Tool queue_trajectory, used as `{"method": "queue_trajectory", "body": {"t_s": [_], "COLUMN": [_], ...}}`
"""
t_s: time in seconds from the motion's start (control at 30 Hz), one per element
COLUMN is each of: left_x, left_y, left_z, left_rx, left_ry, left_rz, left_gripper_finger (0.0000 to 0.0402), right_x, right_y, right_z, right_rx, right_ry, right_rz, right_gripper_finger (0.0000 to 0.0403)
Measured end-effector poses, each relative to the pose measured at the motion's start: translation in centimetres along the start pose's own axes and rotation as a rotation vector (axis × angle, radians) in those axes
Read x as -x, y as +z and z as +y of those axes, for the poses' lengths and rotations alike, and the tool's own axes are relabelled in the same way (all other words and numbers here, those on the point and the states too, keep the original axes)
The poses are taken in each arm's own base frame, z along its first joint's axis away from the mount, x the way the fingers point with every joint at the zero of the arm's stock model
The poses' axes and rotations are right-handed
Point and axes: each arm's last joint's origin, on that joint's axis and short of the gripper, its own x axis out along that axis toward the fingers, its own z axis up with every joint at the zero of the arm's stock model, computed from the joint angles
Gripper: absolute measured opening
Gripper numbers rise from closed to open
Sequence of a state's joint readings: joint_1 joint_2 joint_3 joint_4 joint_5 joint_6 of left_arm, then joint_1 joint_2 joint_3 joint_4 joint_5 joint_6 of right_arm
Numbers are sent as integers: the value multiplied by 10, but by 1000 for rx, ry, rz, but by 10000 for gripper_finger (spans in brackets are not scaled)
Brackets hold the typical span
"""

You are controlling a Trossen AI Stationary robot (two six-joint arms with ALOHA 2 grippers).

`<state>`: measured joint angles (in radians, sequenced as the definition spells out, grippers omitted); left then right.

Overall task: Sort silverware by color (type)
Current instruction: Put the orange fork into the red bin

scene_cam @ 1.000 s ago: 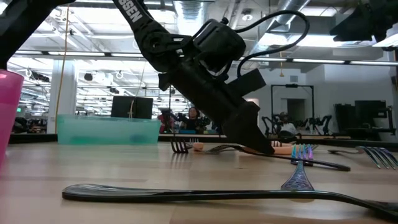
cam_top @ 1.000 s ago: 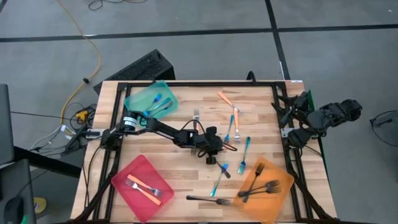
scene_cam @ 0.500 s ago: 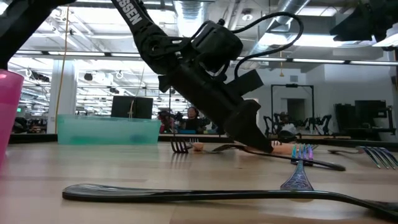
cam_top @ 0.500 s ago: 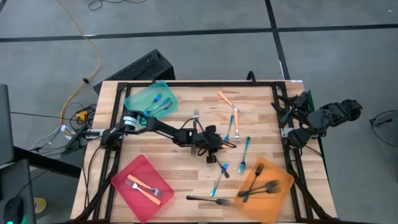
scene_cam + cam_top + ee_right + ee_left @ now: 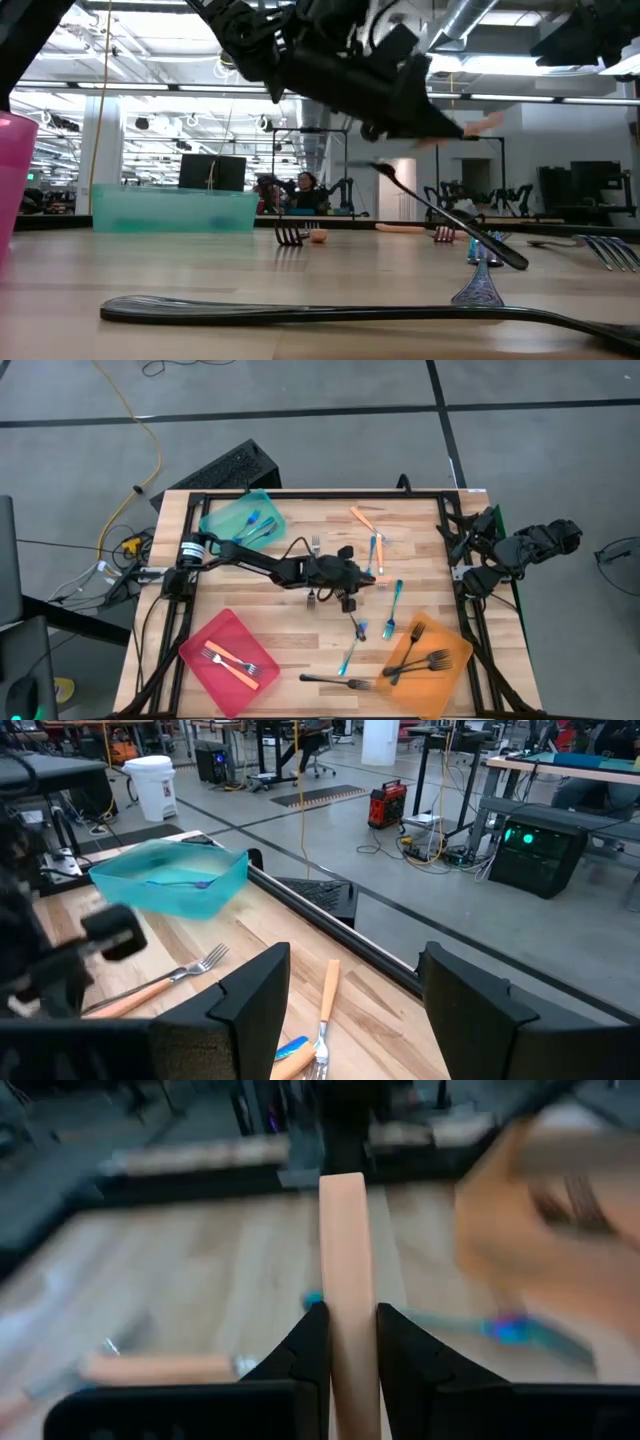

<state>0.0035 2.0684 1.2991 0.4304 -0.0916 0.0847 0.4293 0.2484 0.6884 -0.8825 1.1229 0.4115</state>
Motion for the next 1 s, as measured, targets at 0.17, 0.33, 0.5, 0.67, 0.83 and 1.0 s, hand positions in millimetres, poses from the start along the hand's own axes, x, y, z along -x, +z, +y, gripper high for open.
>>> {"method": "queue_trajectory", "body": {"t_s": [0.17, 0.33, 0.5, 0.67, 0.83, 1.0], "left_x": [4, 7, 13, 17, 25, 30], "left_y": [17, 32, 46, 52, 60, 62], "left_z": [10, 22, 39, 56, 75, 90], "left_rx": [35, 58, 148, 225, 305, 261], "left_ry": [28, 63, 67, 33, 27, -31], "left_rz": [-131, -292, -461, -562, -692, -700], "left_gripper_finger": [39, 39, 39, 39, 39, 39], "right_x": [0, 0, 0, 0, 0, 0], "right_y": [0, 0, 0, 0, 0, 0], "right_z": [0, 0, 0, 0, 0, 0], "right_rx": [-1, 0, 0, 0, -1, -1], "right_ry": [0, 0, 0, 0, 0, 0], "right_rz": [0, 0, 0, 0, 0, 0], "right_gripper_finger": [242, 242, 242, 242, 242, 242]}}
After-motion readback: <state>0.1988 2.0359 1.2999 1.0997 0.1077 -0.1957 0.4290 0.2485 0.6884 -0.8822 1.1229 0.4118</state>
